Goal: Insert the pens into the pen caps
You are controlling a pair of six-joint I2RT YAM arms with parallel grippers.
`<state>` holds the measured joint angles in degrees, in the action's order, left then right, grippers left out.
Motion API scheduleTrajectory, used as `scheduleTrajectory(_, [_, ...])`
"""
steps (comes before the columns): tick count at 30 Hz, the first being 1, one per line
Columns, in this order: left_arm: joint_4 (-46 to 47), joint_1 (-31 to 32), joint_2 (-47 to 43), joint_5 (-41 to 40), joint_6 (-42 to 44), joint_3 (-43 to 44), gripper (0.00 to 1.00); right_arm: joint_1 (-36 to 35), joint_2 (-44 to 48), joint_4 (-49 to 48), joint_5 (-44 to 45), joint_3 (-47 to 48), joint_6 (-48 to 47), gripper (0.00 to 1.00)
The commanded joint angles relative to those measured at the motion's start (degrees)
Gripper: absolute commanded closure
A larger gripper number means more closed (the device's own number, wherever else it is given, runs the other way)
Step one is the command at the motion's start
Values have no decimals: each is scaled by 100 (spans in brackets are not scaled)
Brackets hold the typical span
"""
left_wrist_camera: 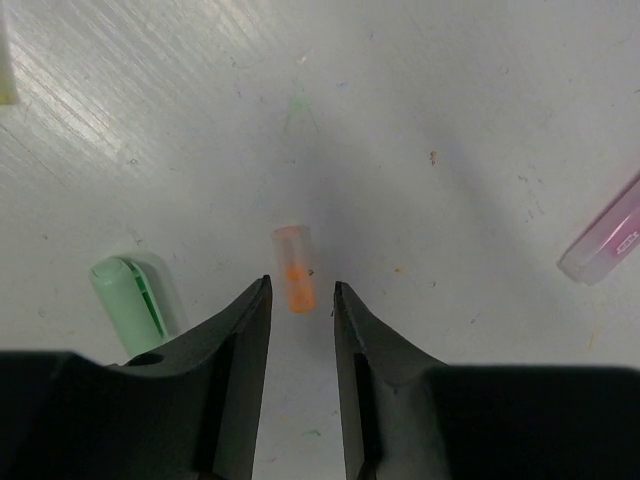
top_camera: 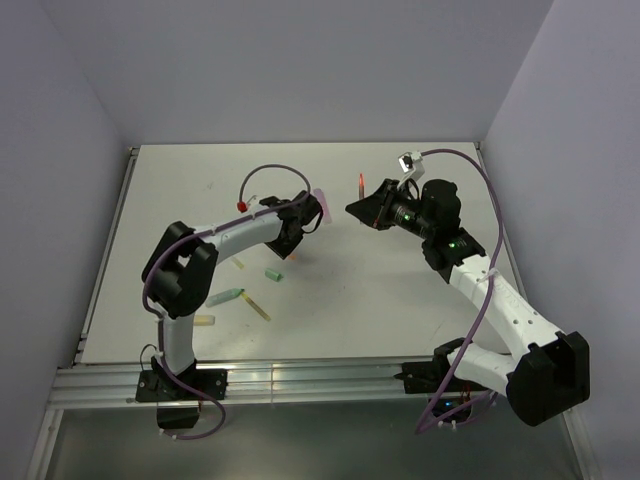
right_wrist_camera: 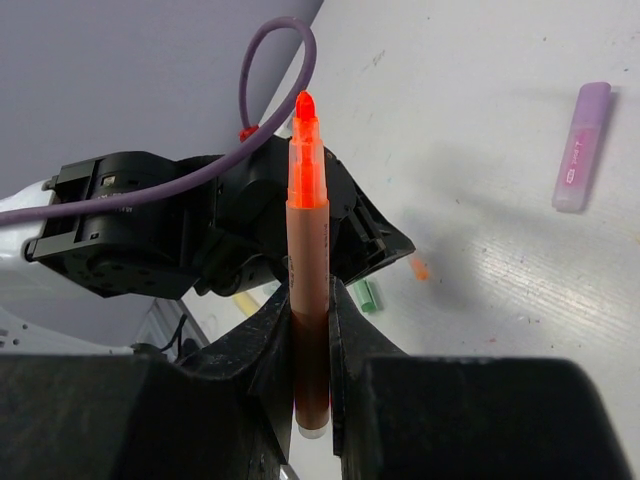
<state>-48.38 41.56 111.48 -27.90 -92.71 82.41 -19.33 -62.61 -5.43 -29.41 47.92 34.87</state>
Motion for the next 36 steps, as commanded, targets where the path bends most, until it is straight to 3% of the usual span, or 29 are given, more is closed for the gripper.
scheduleTrajectory(1, [-14, -87, 40, -75, -2, 214, 64, 61, 153, -169, -30, -37, -16, 100])
scheduleTrajectory(36, [101, -201, 559, 320, 183, 223, 63, 70, 109, -142, -135, -11, -16, 100])
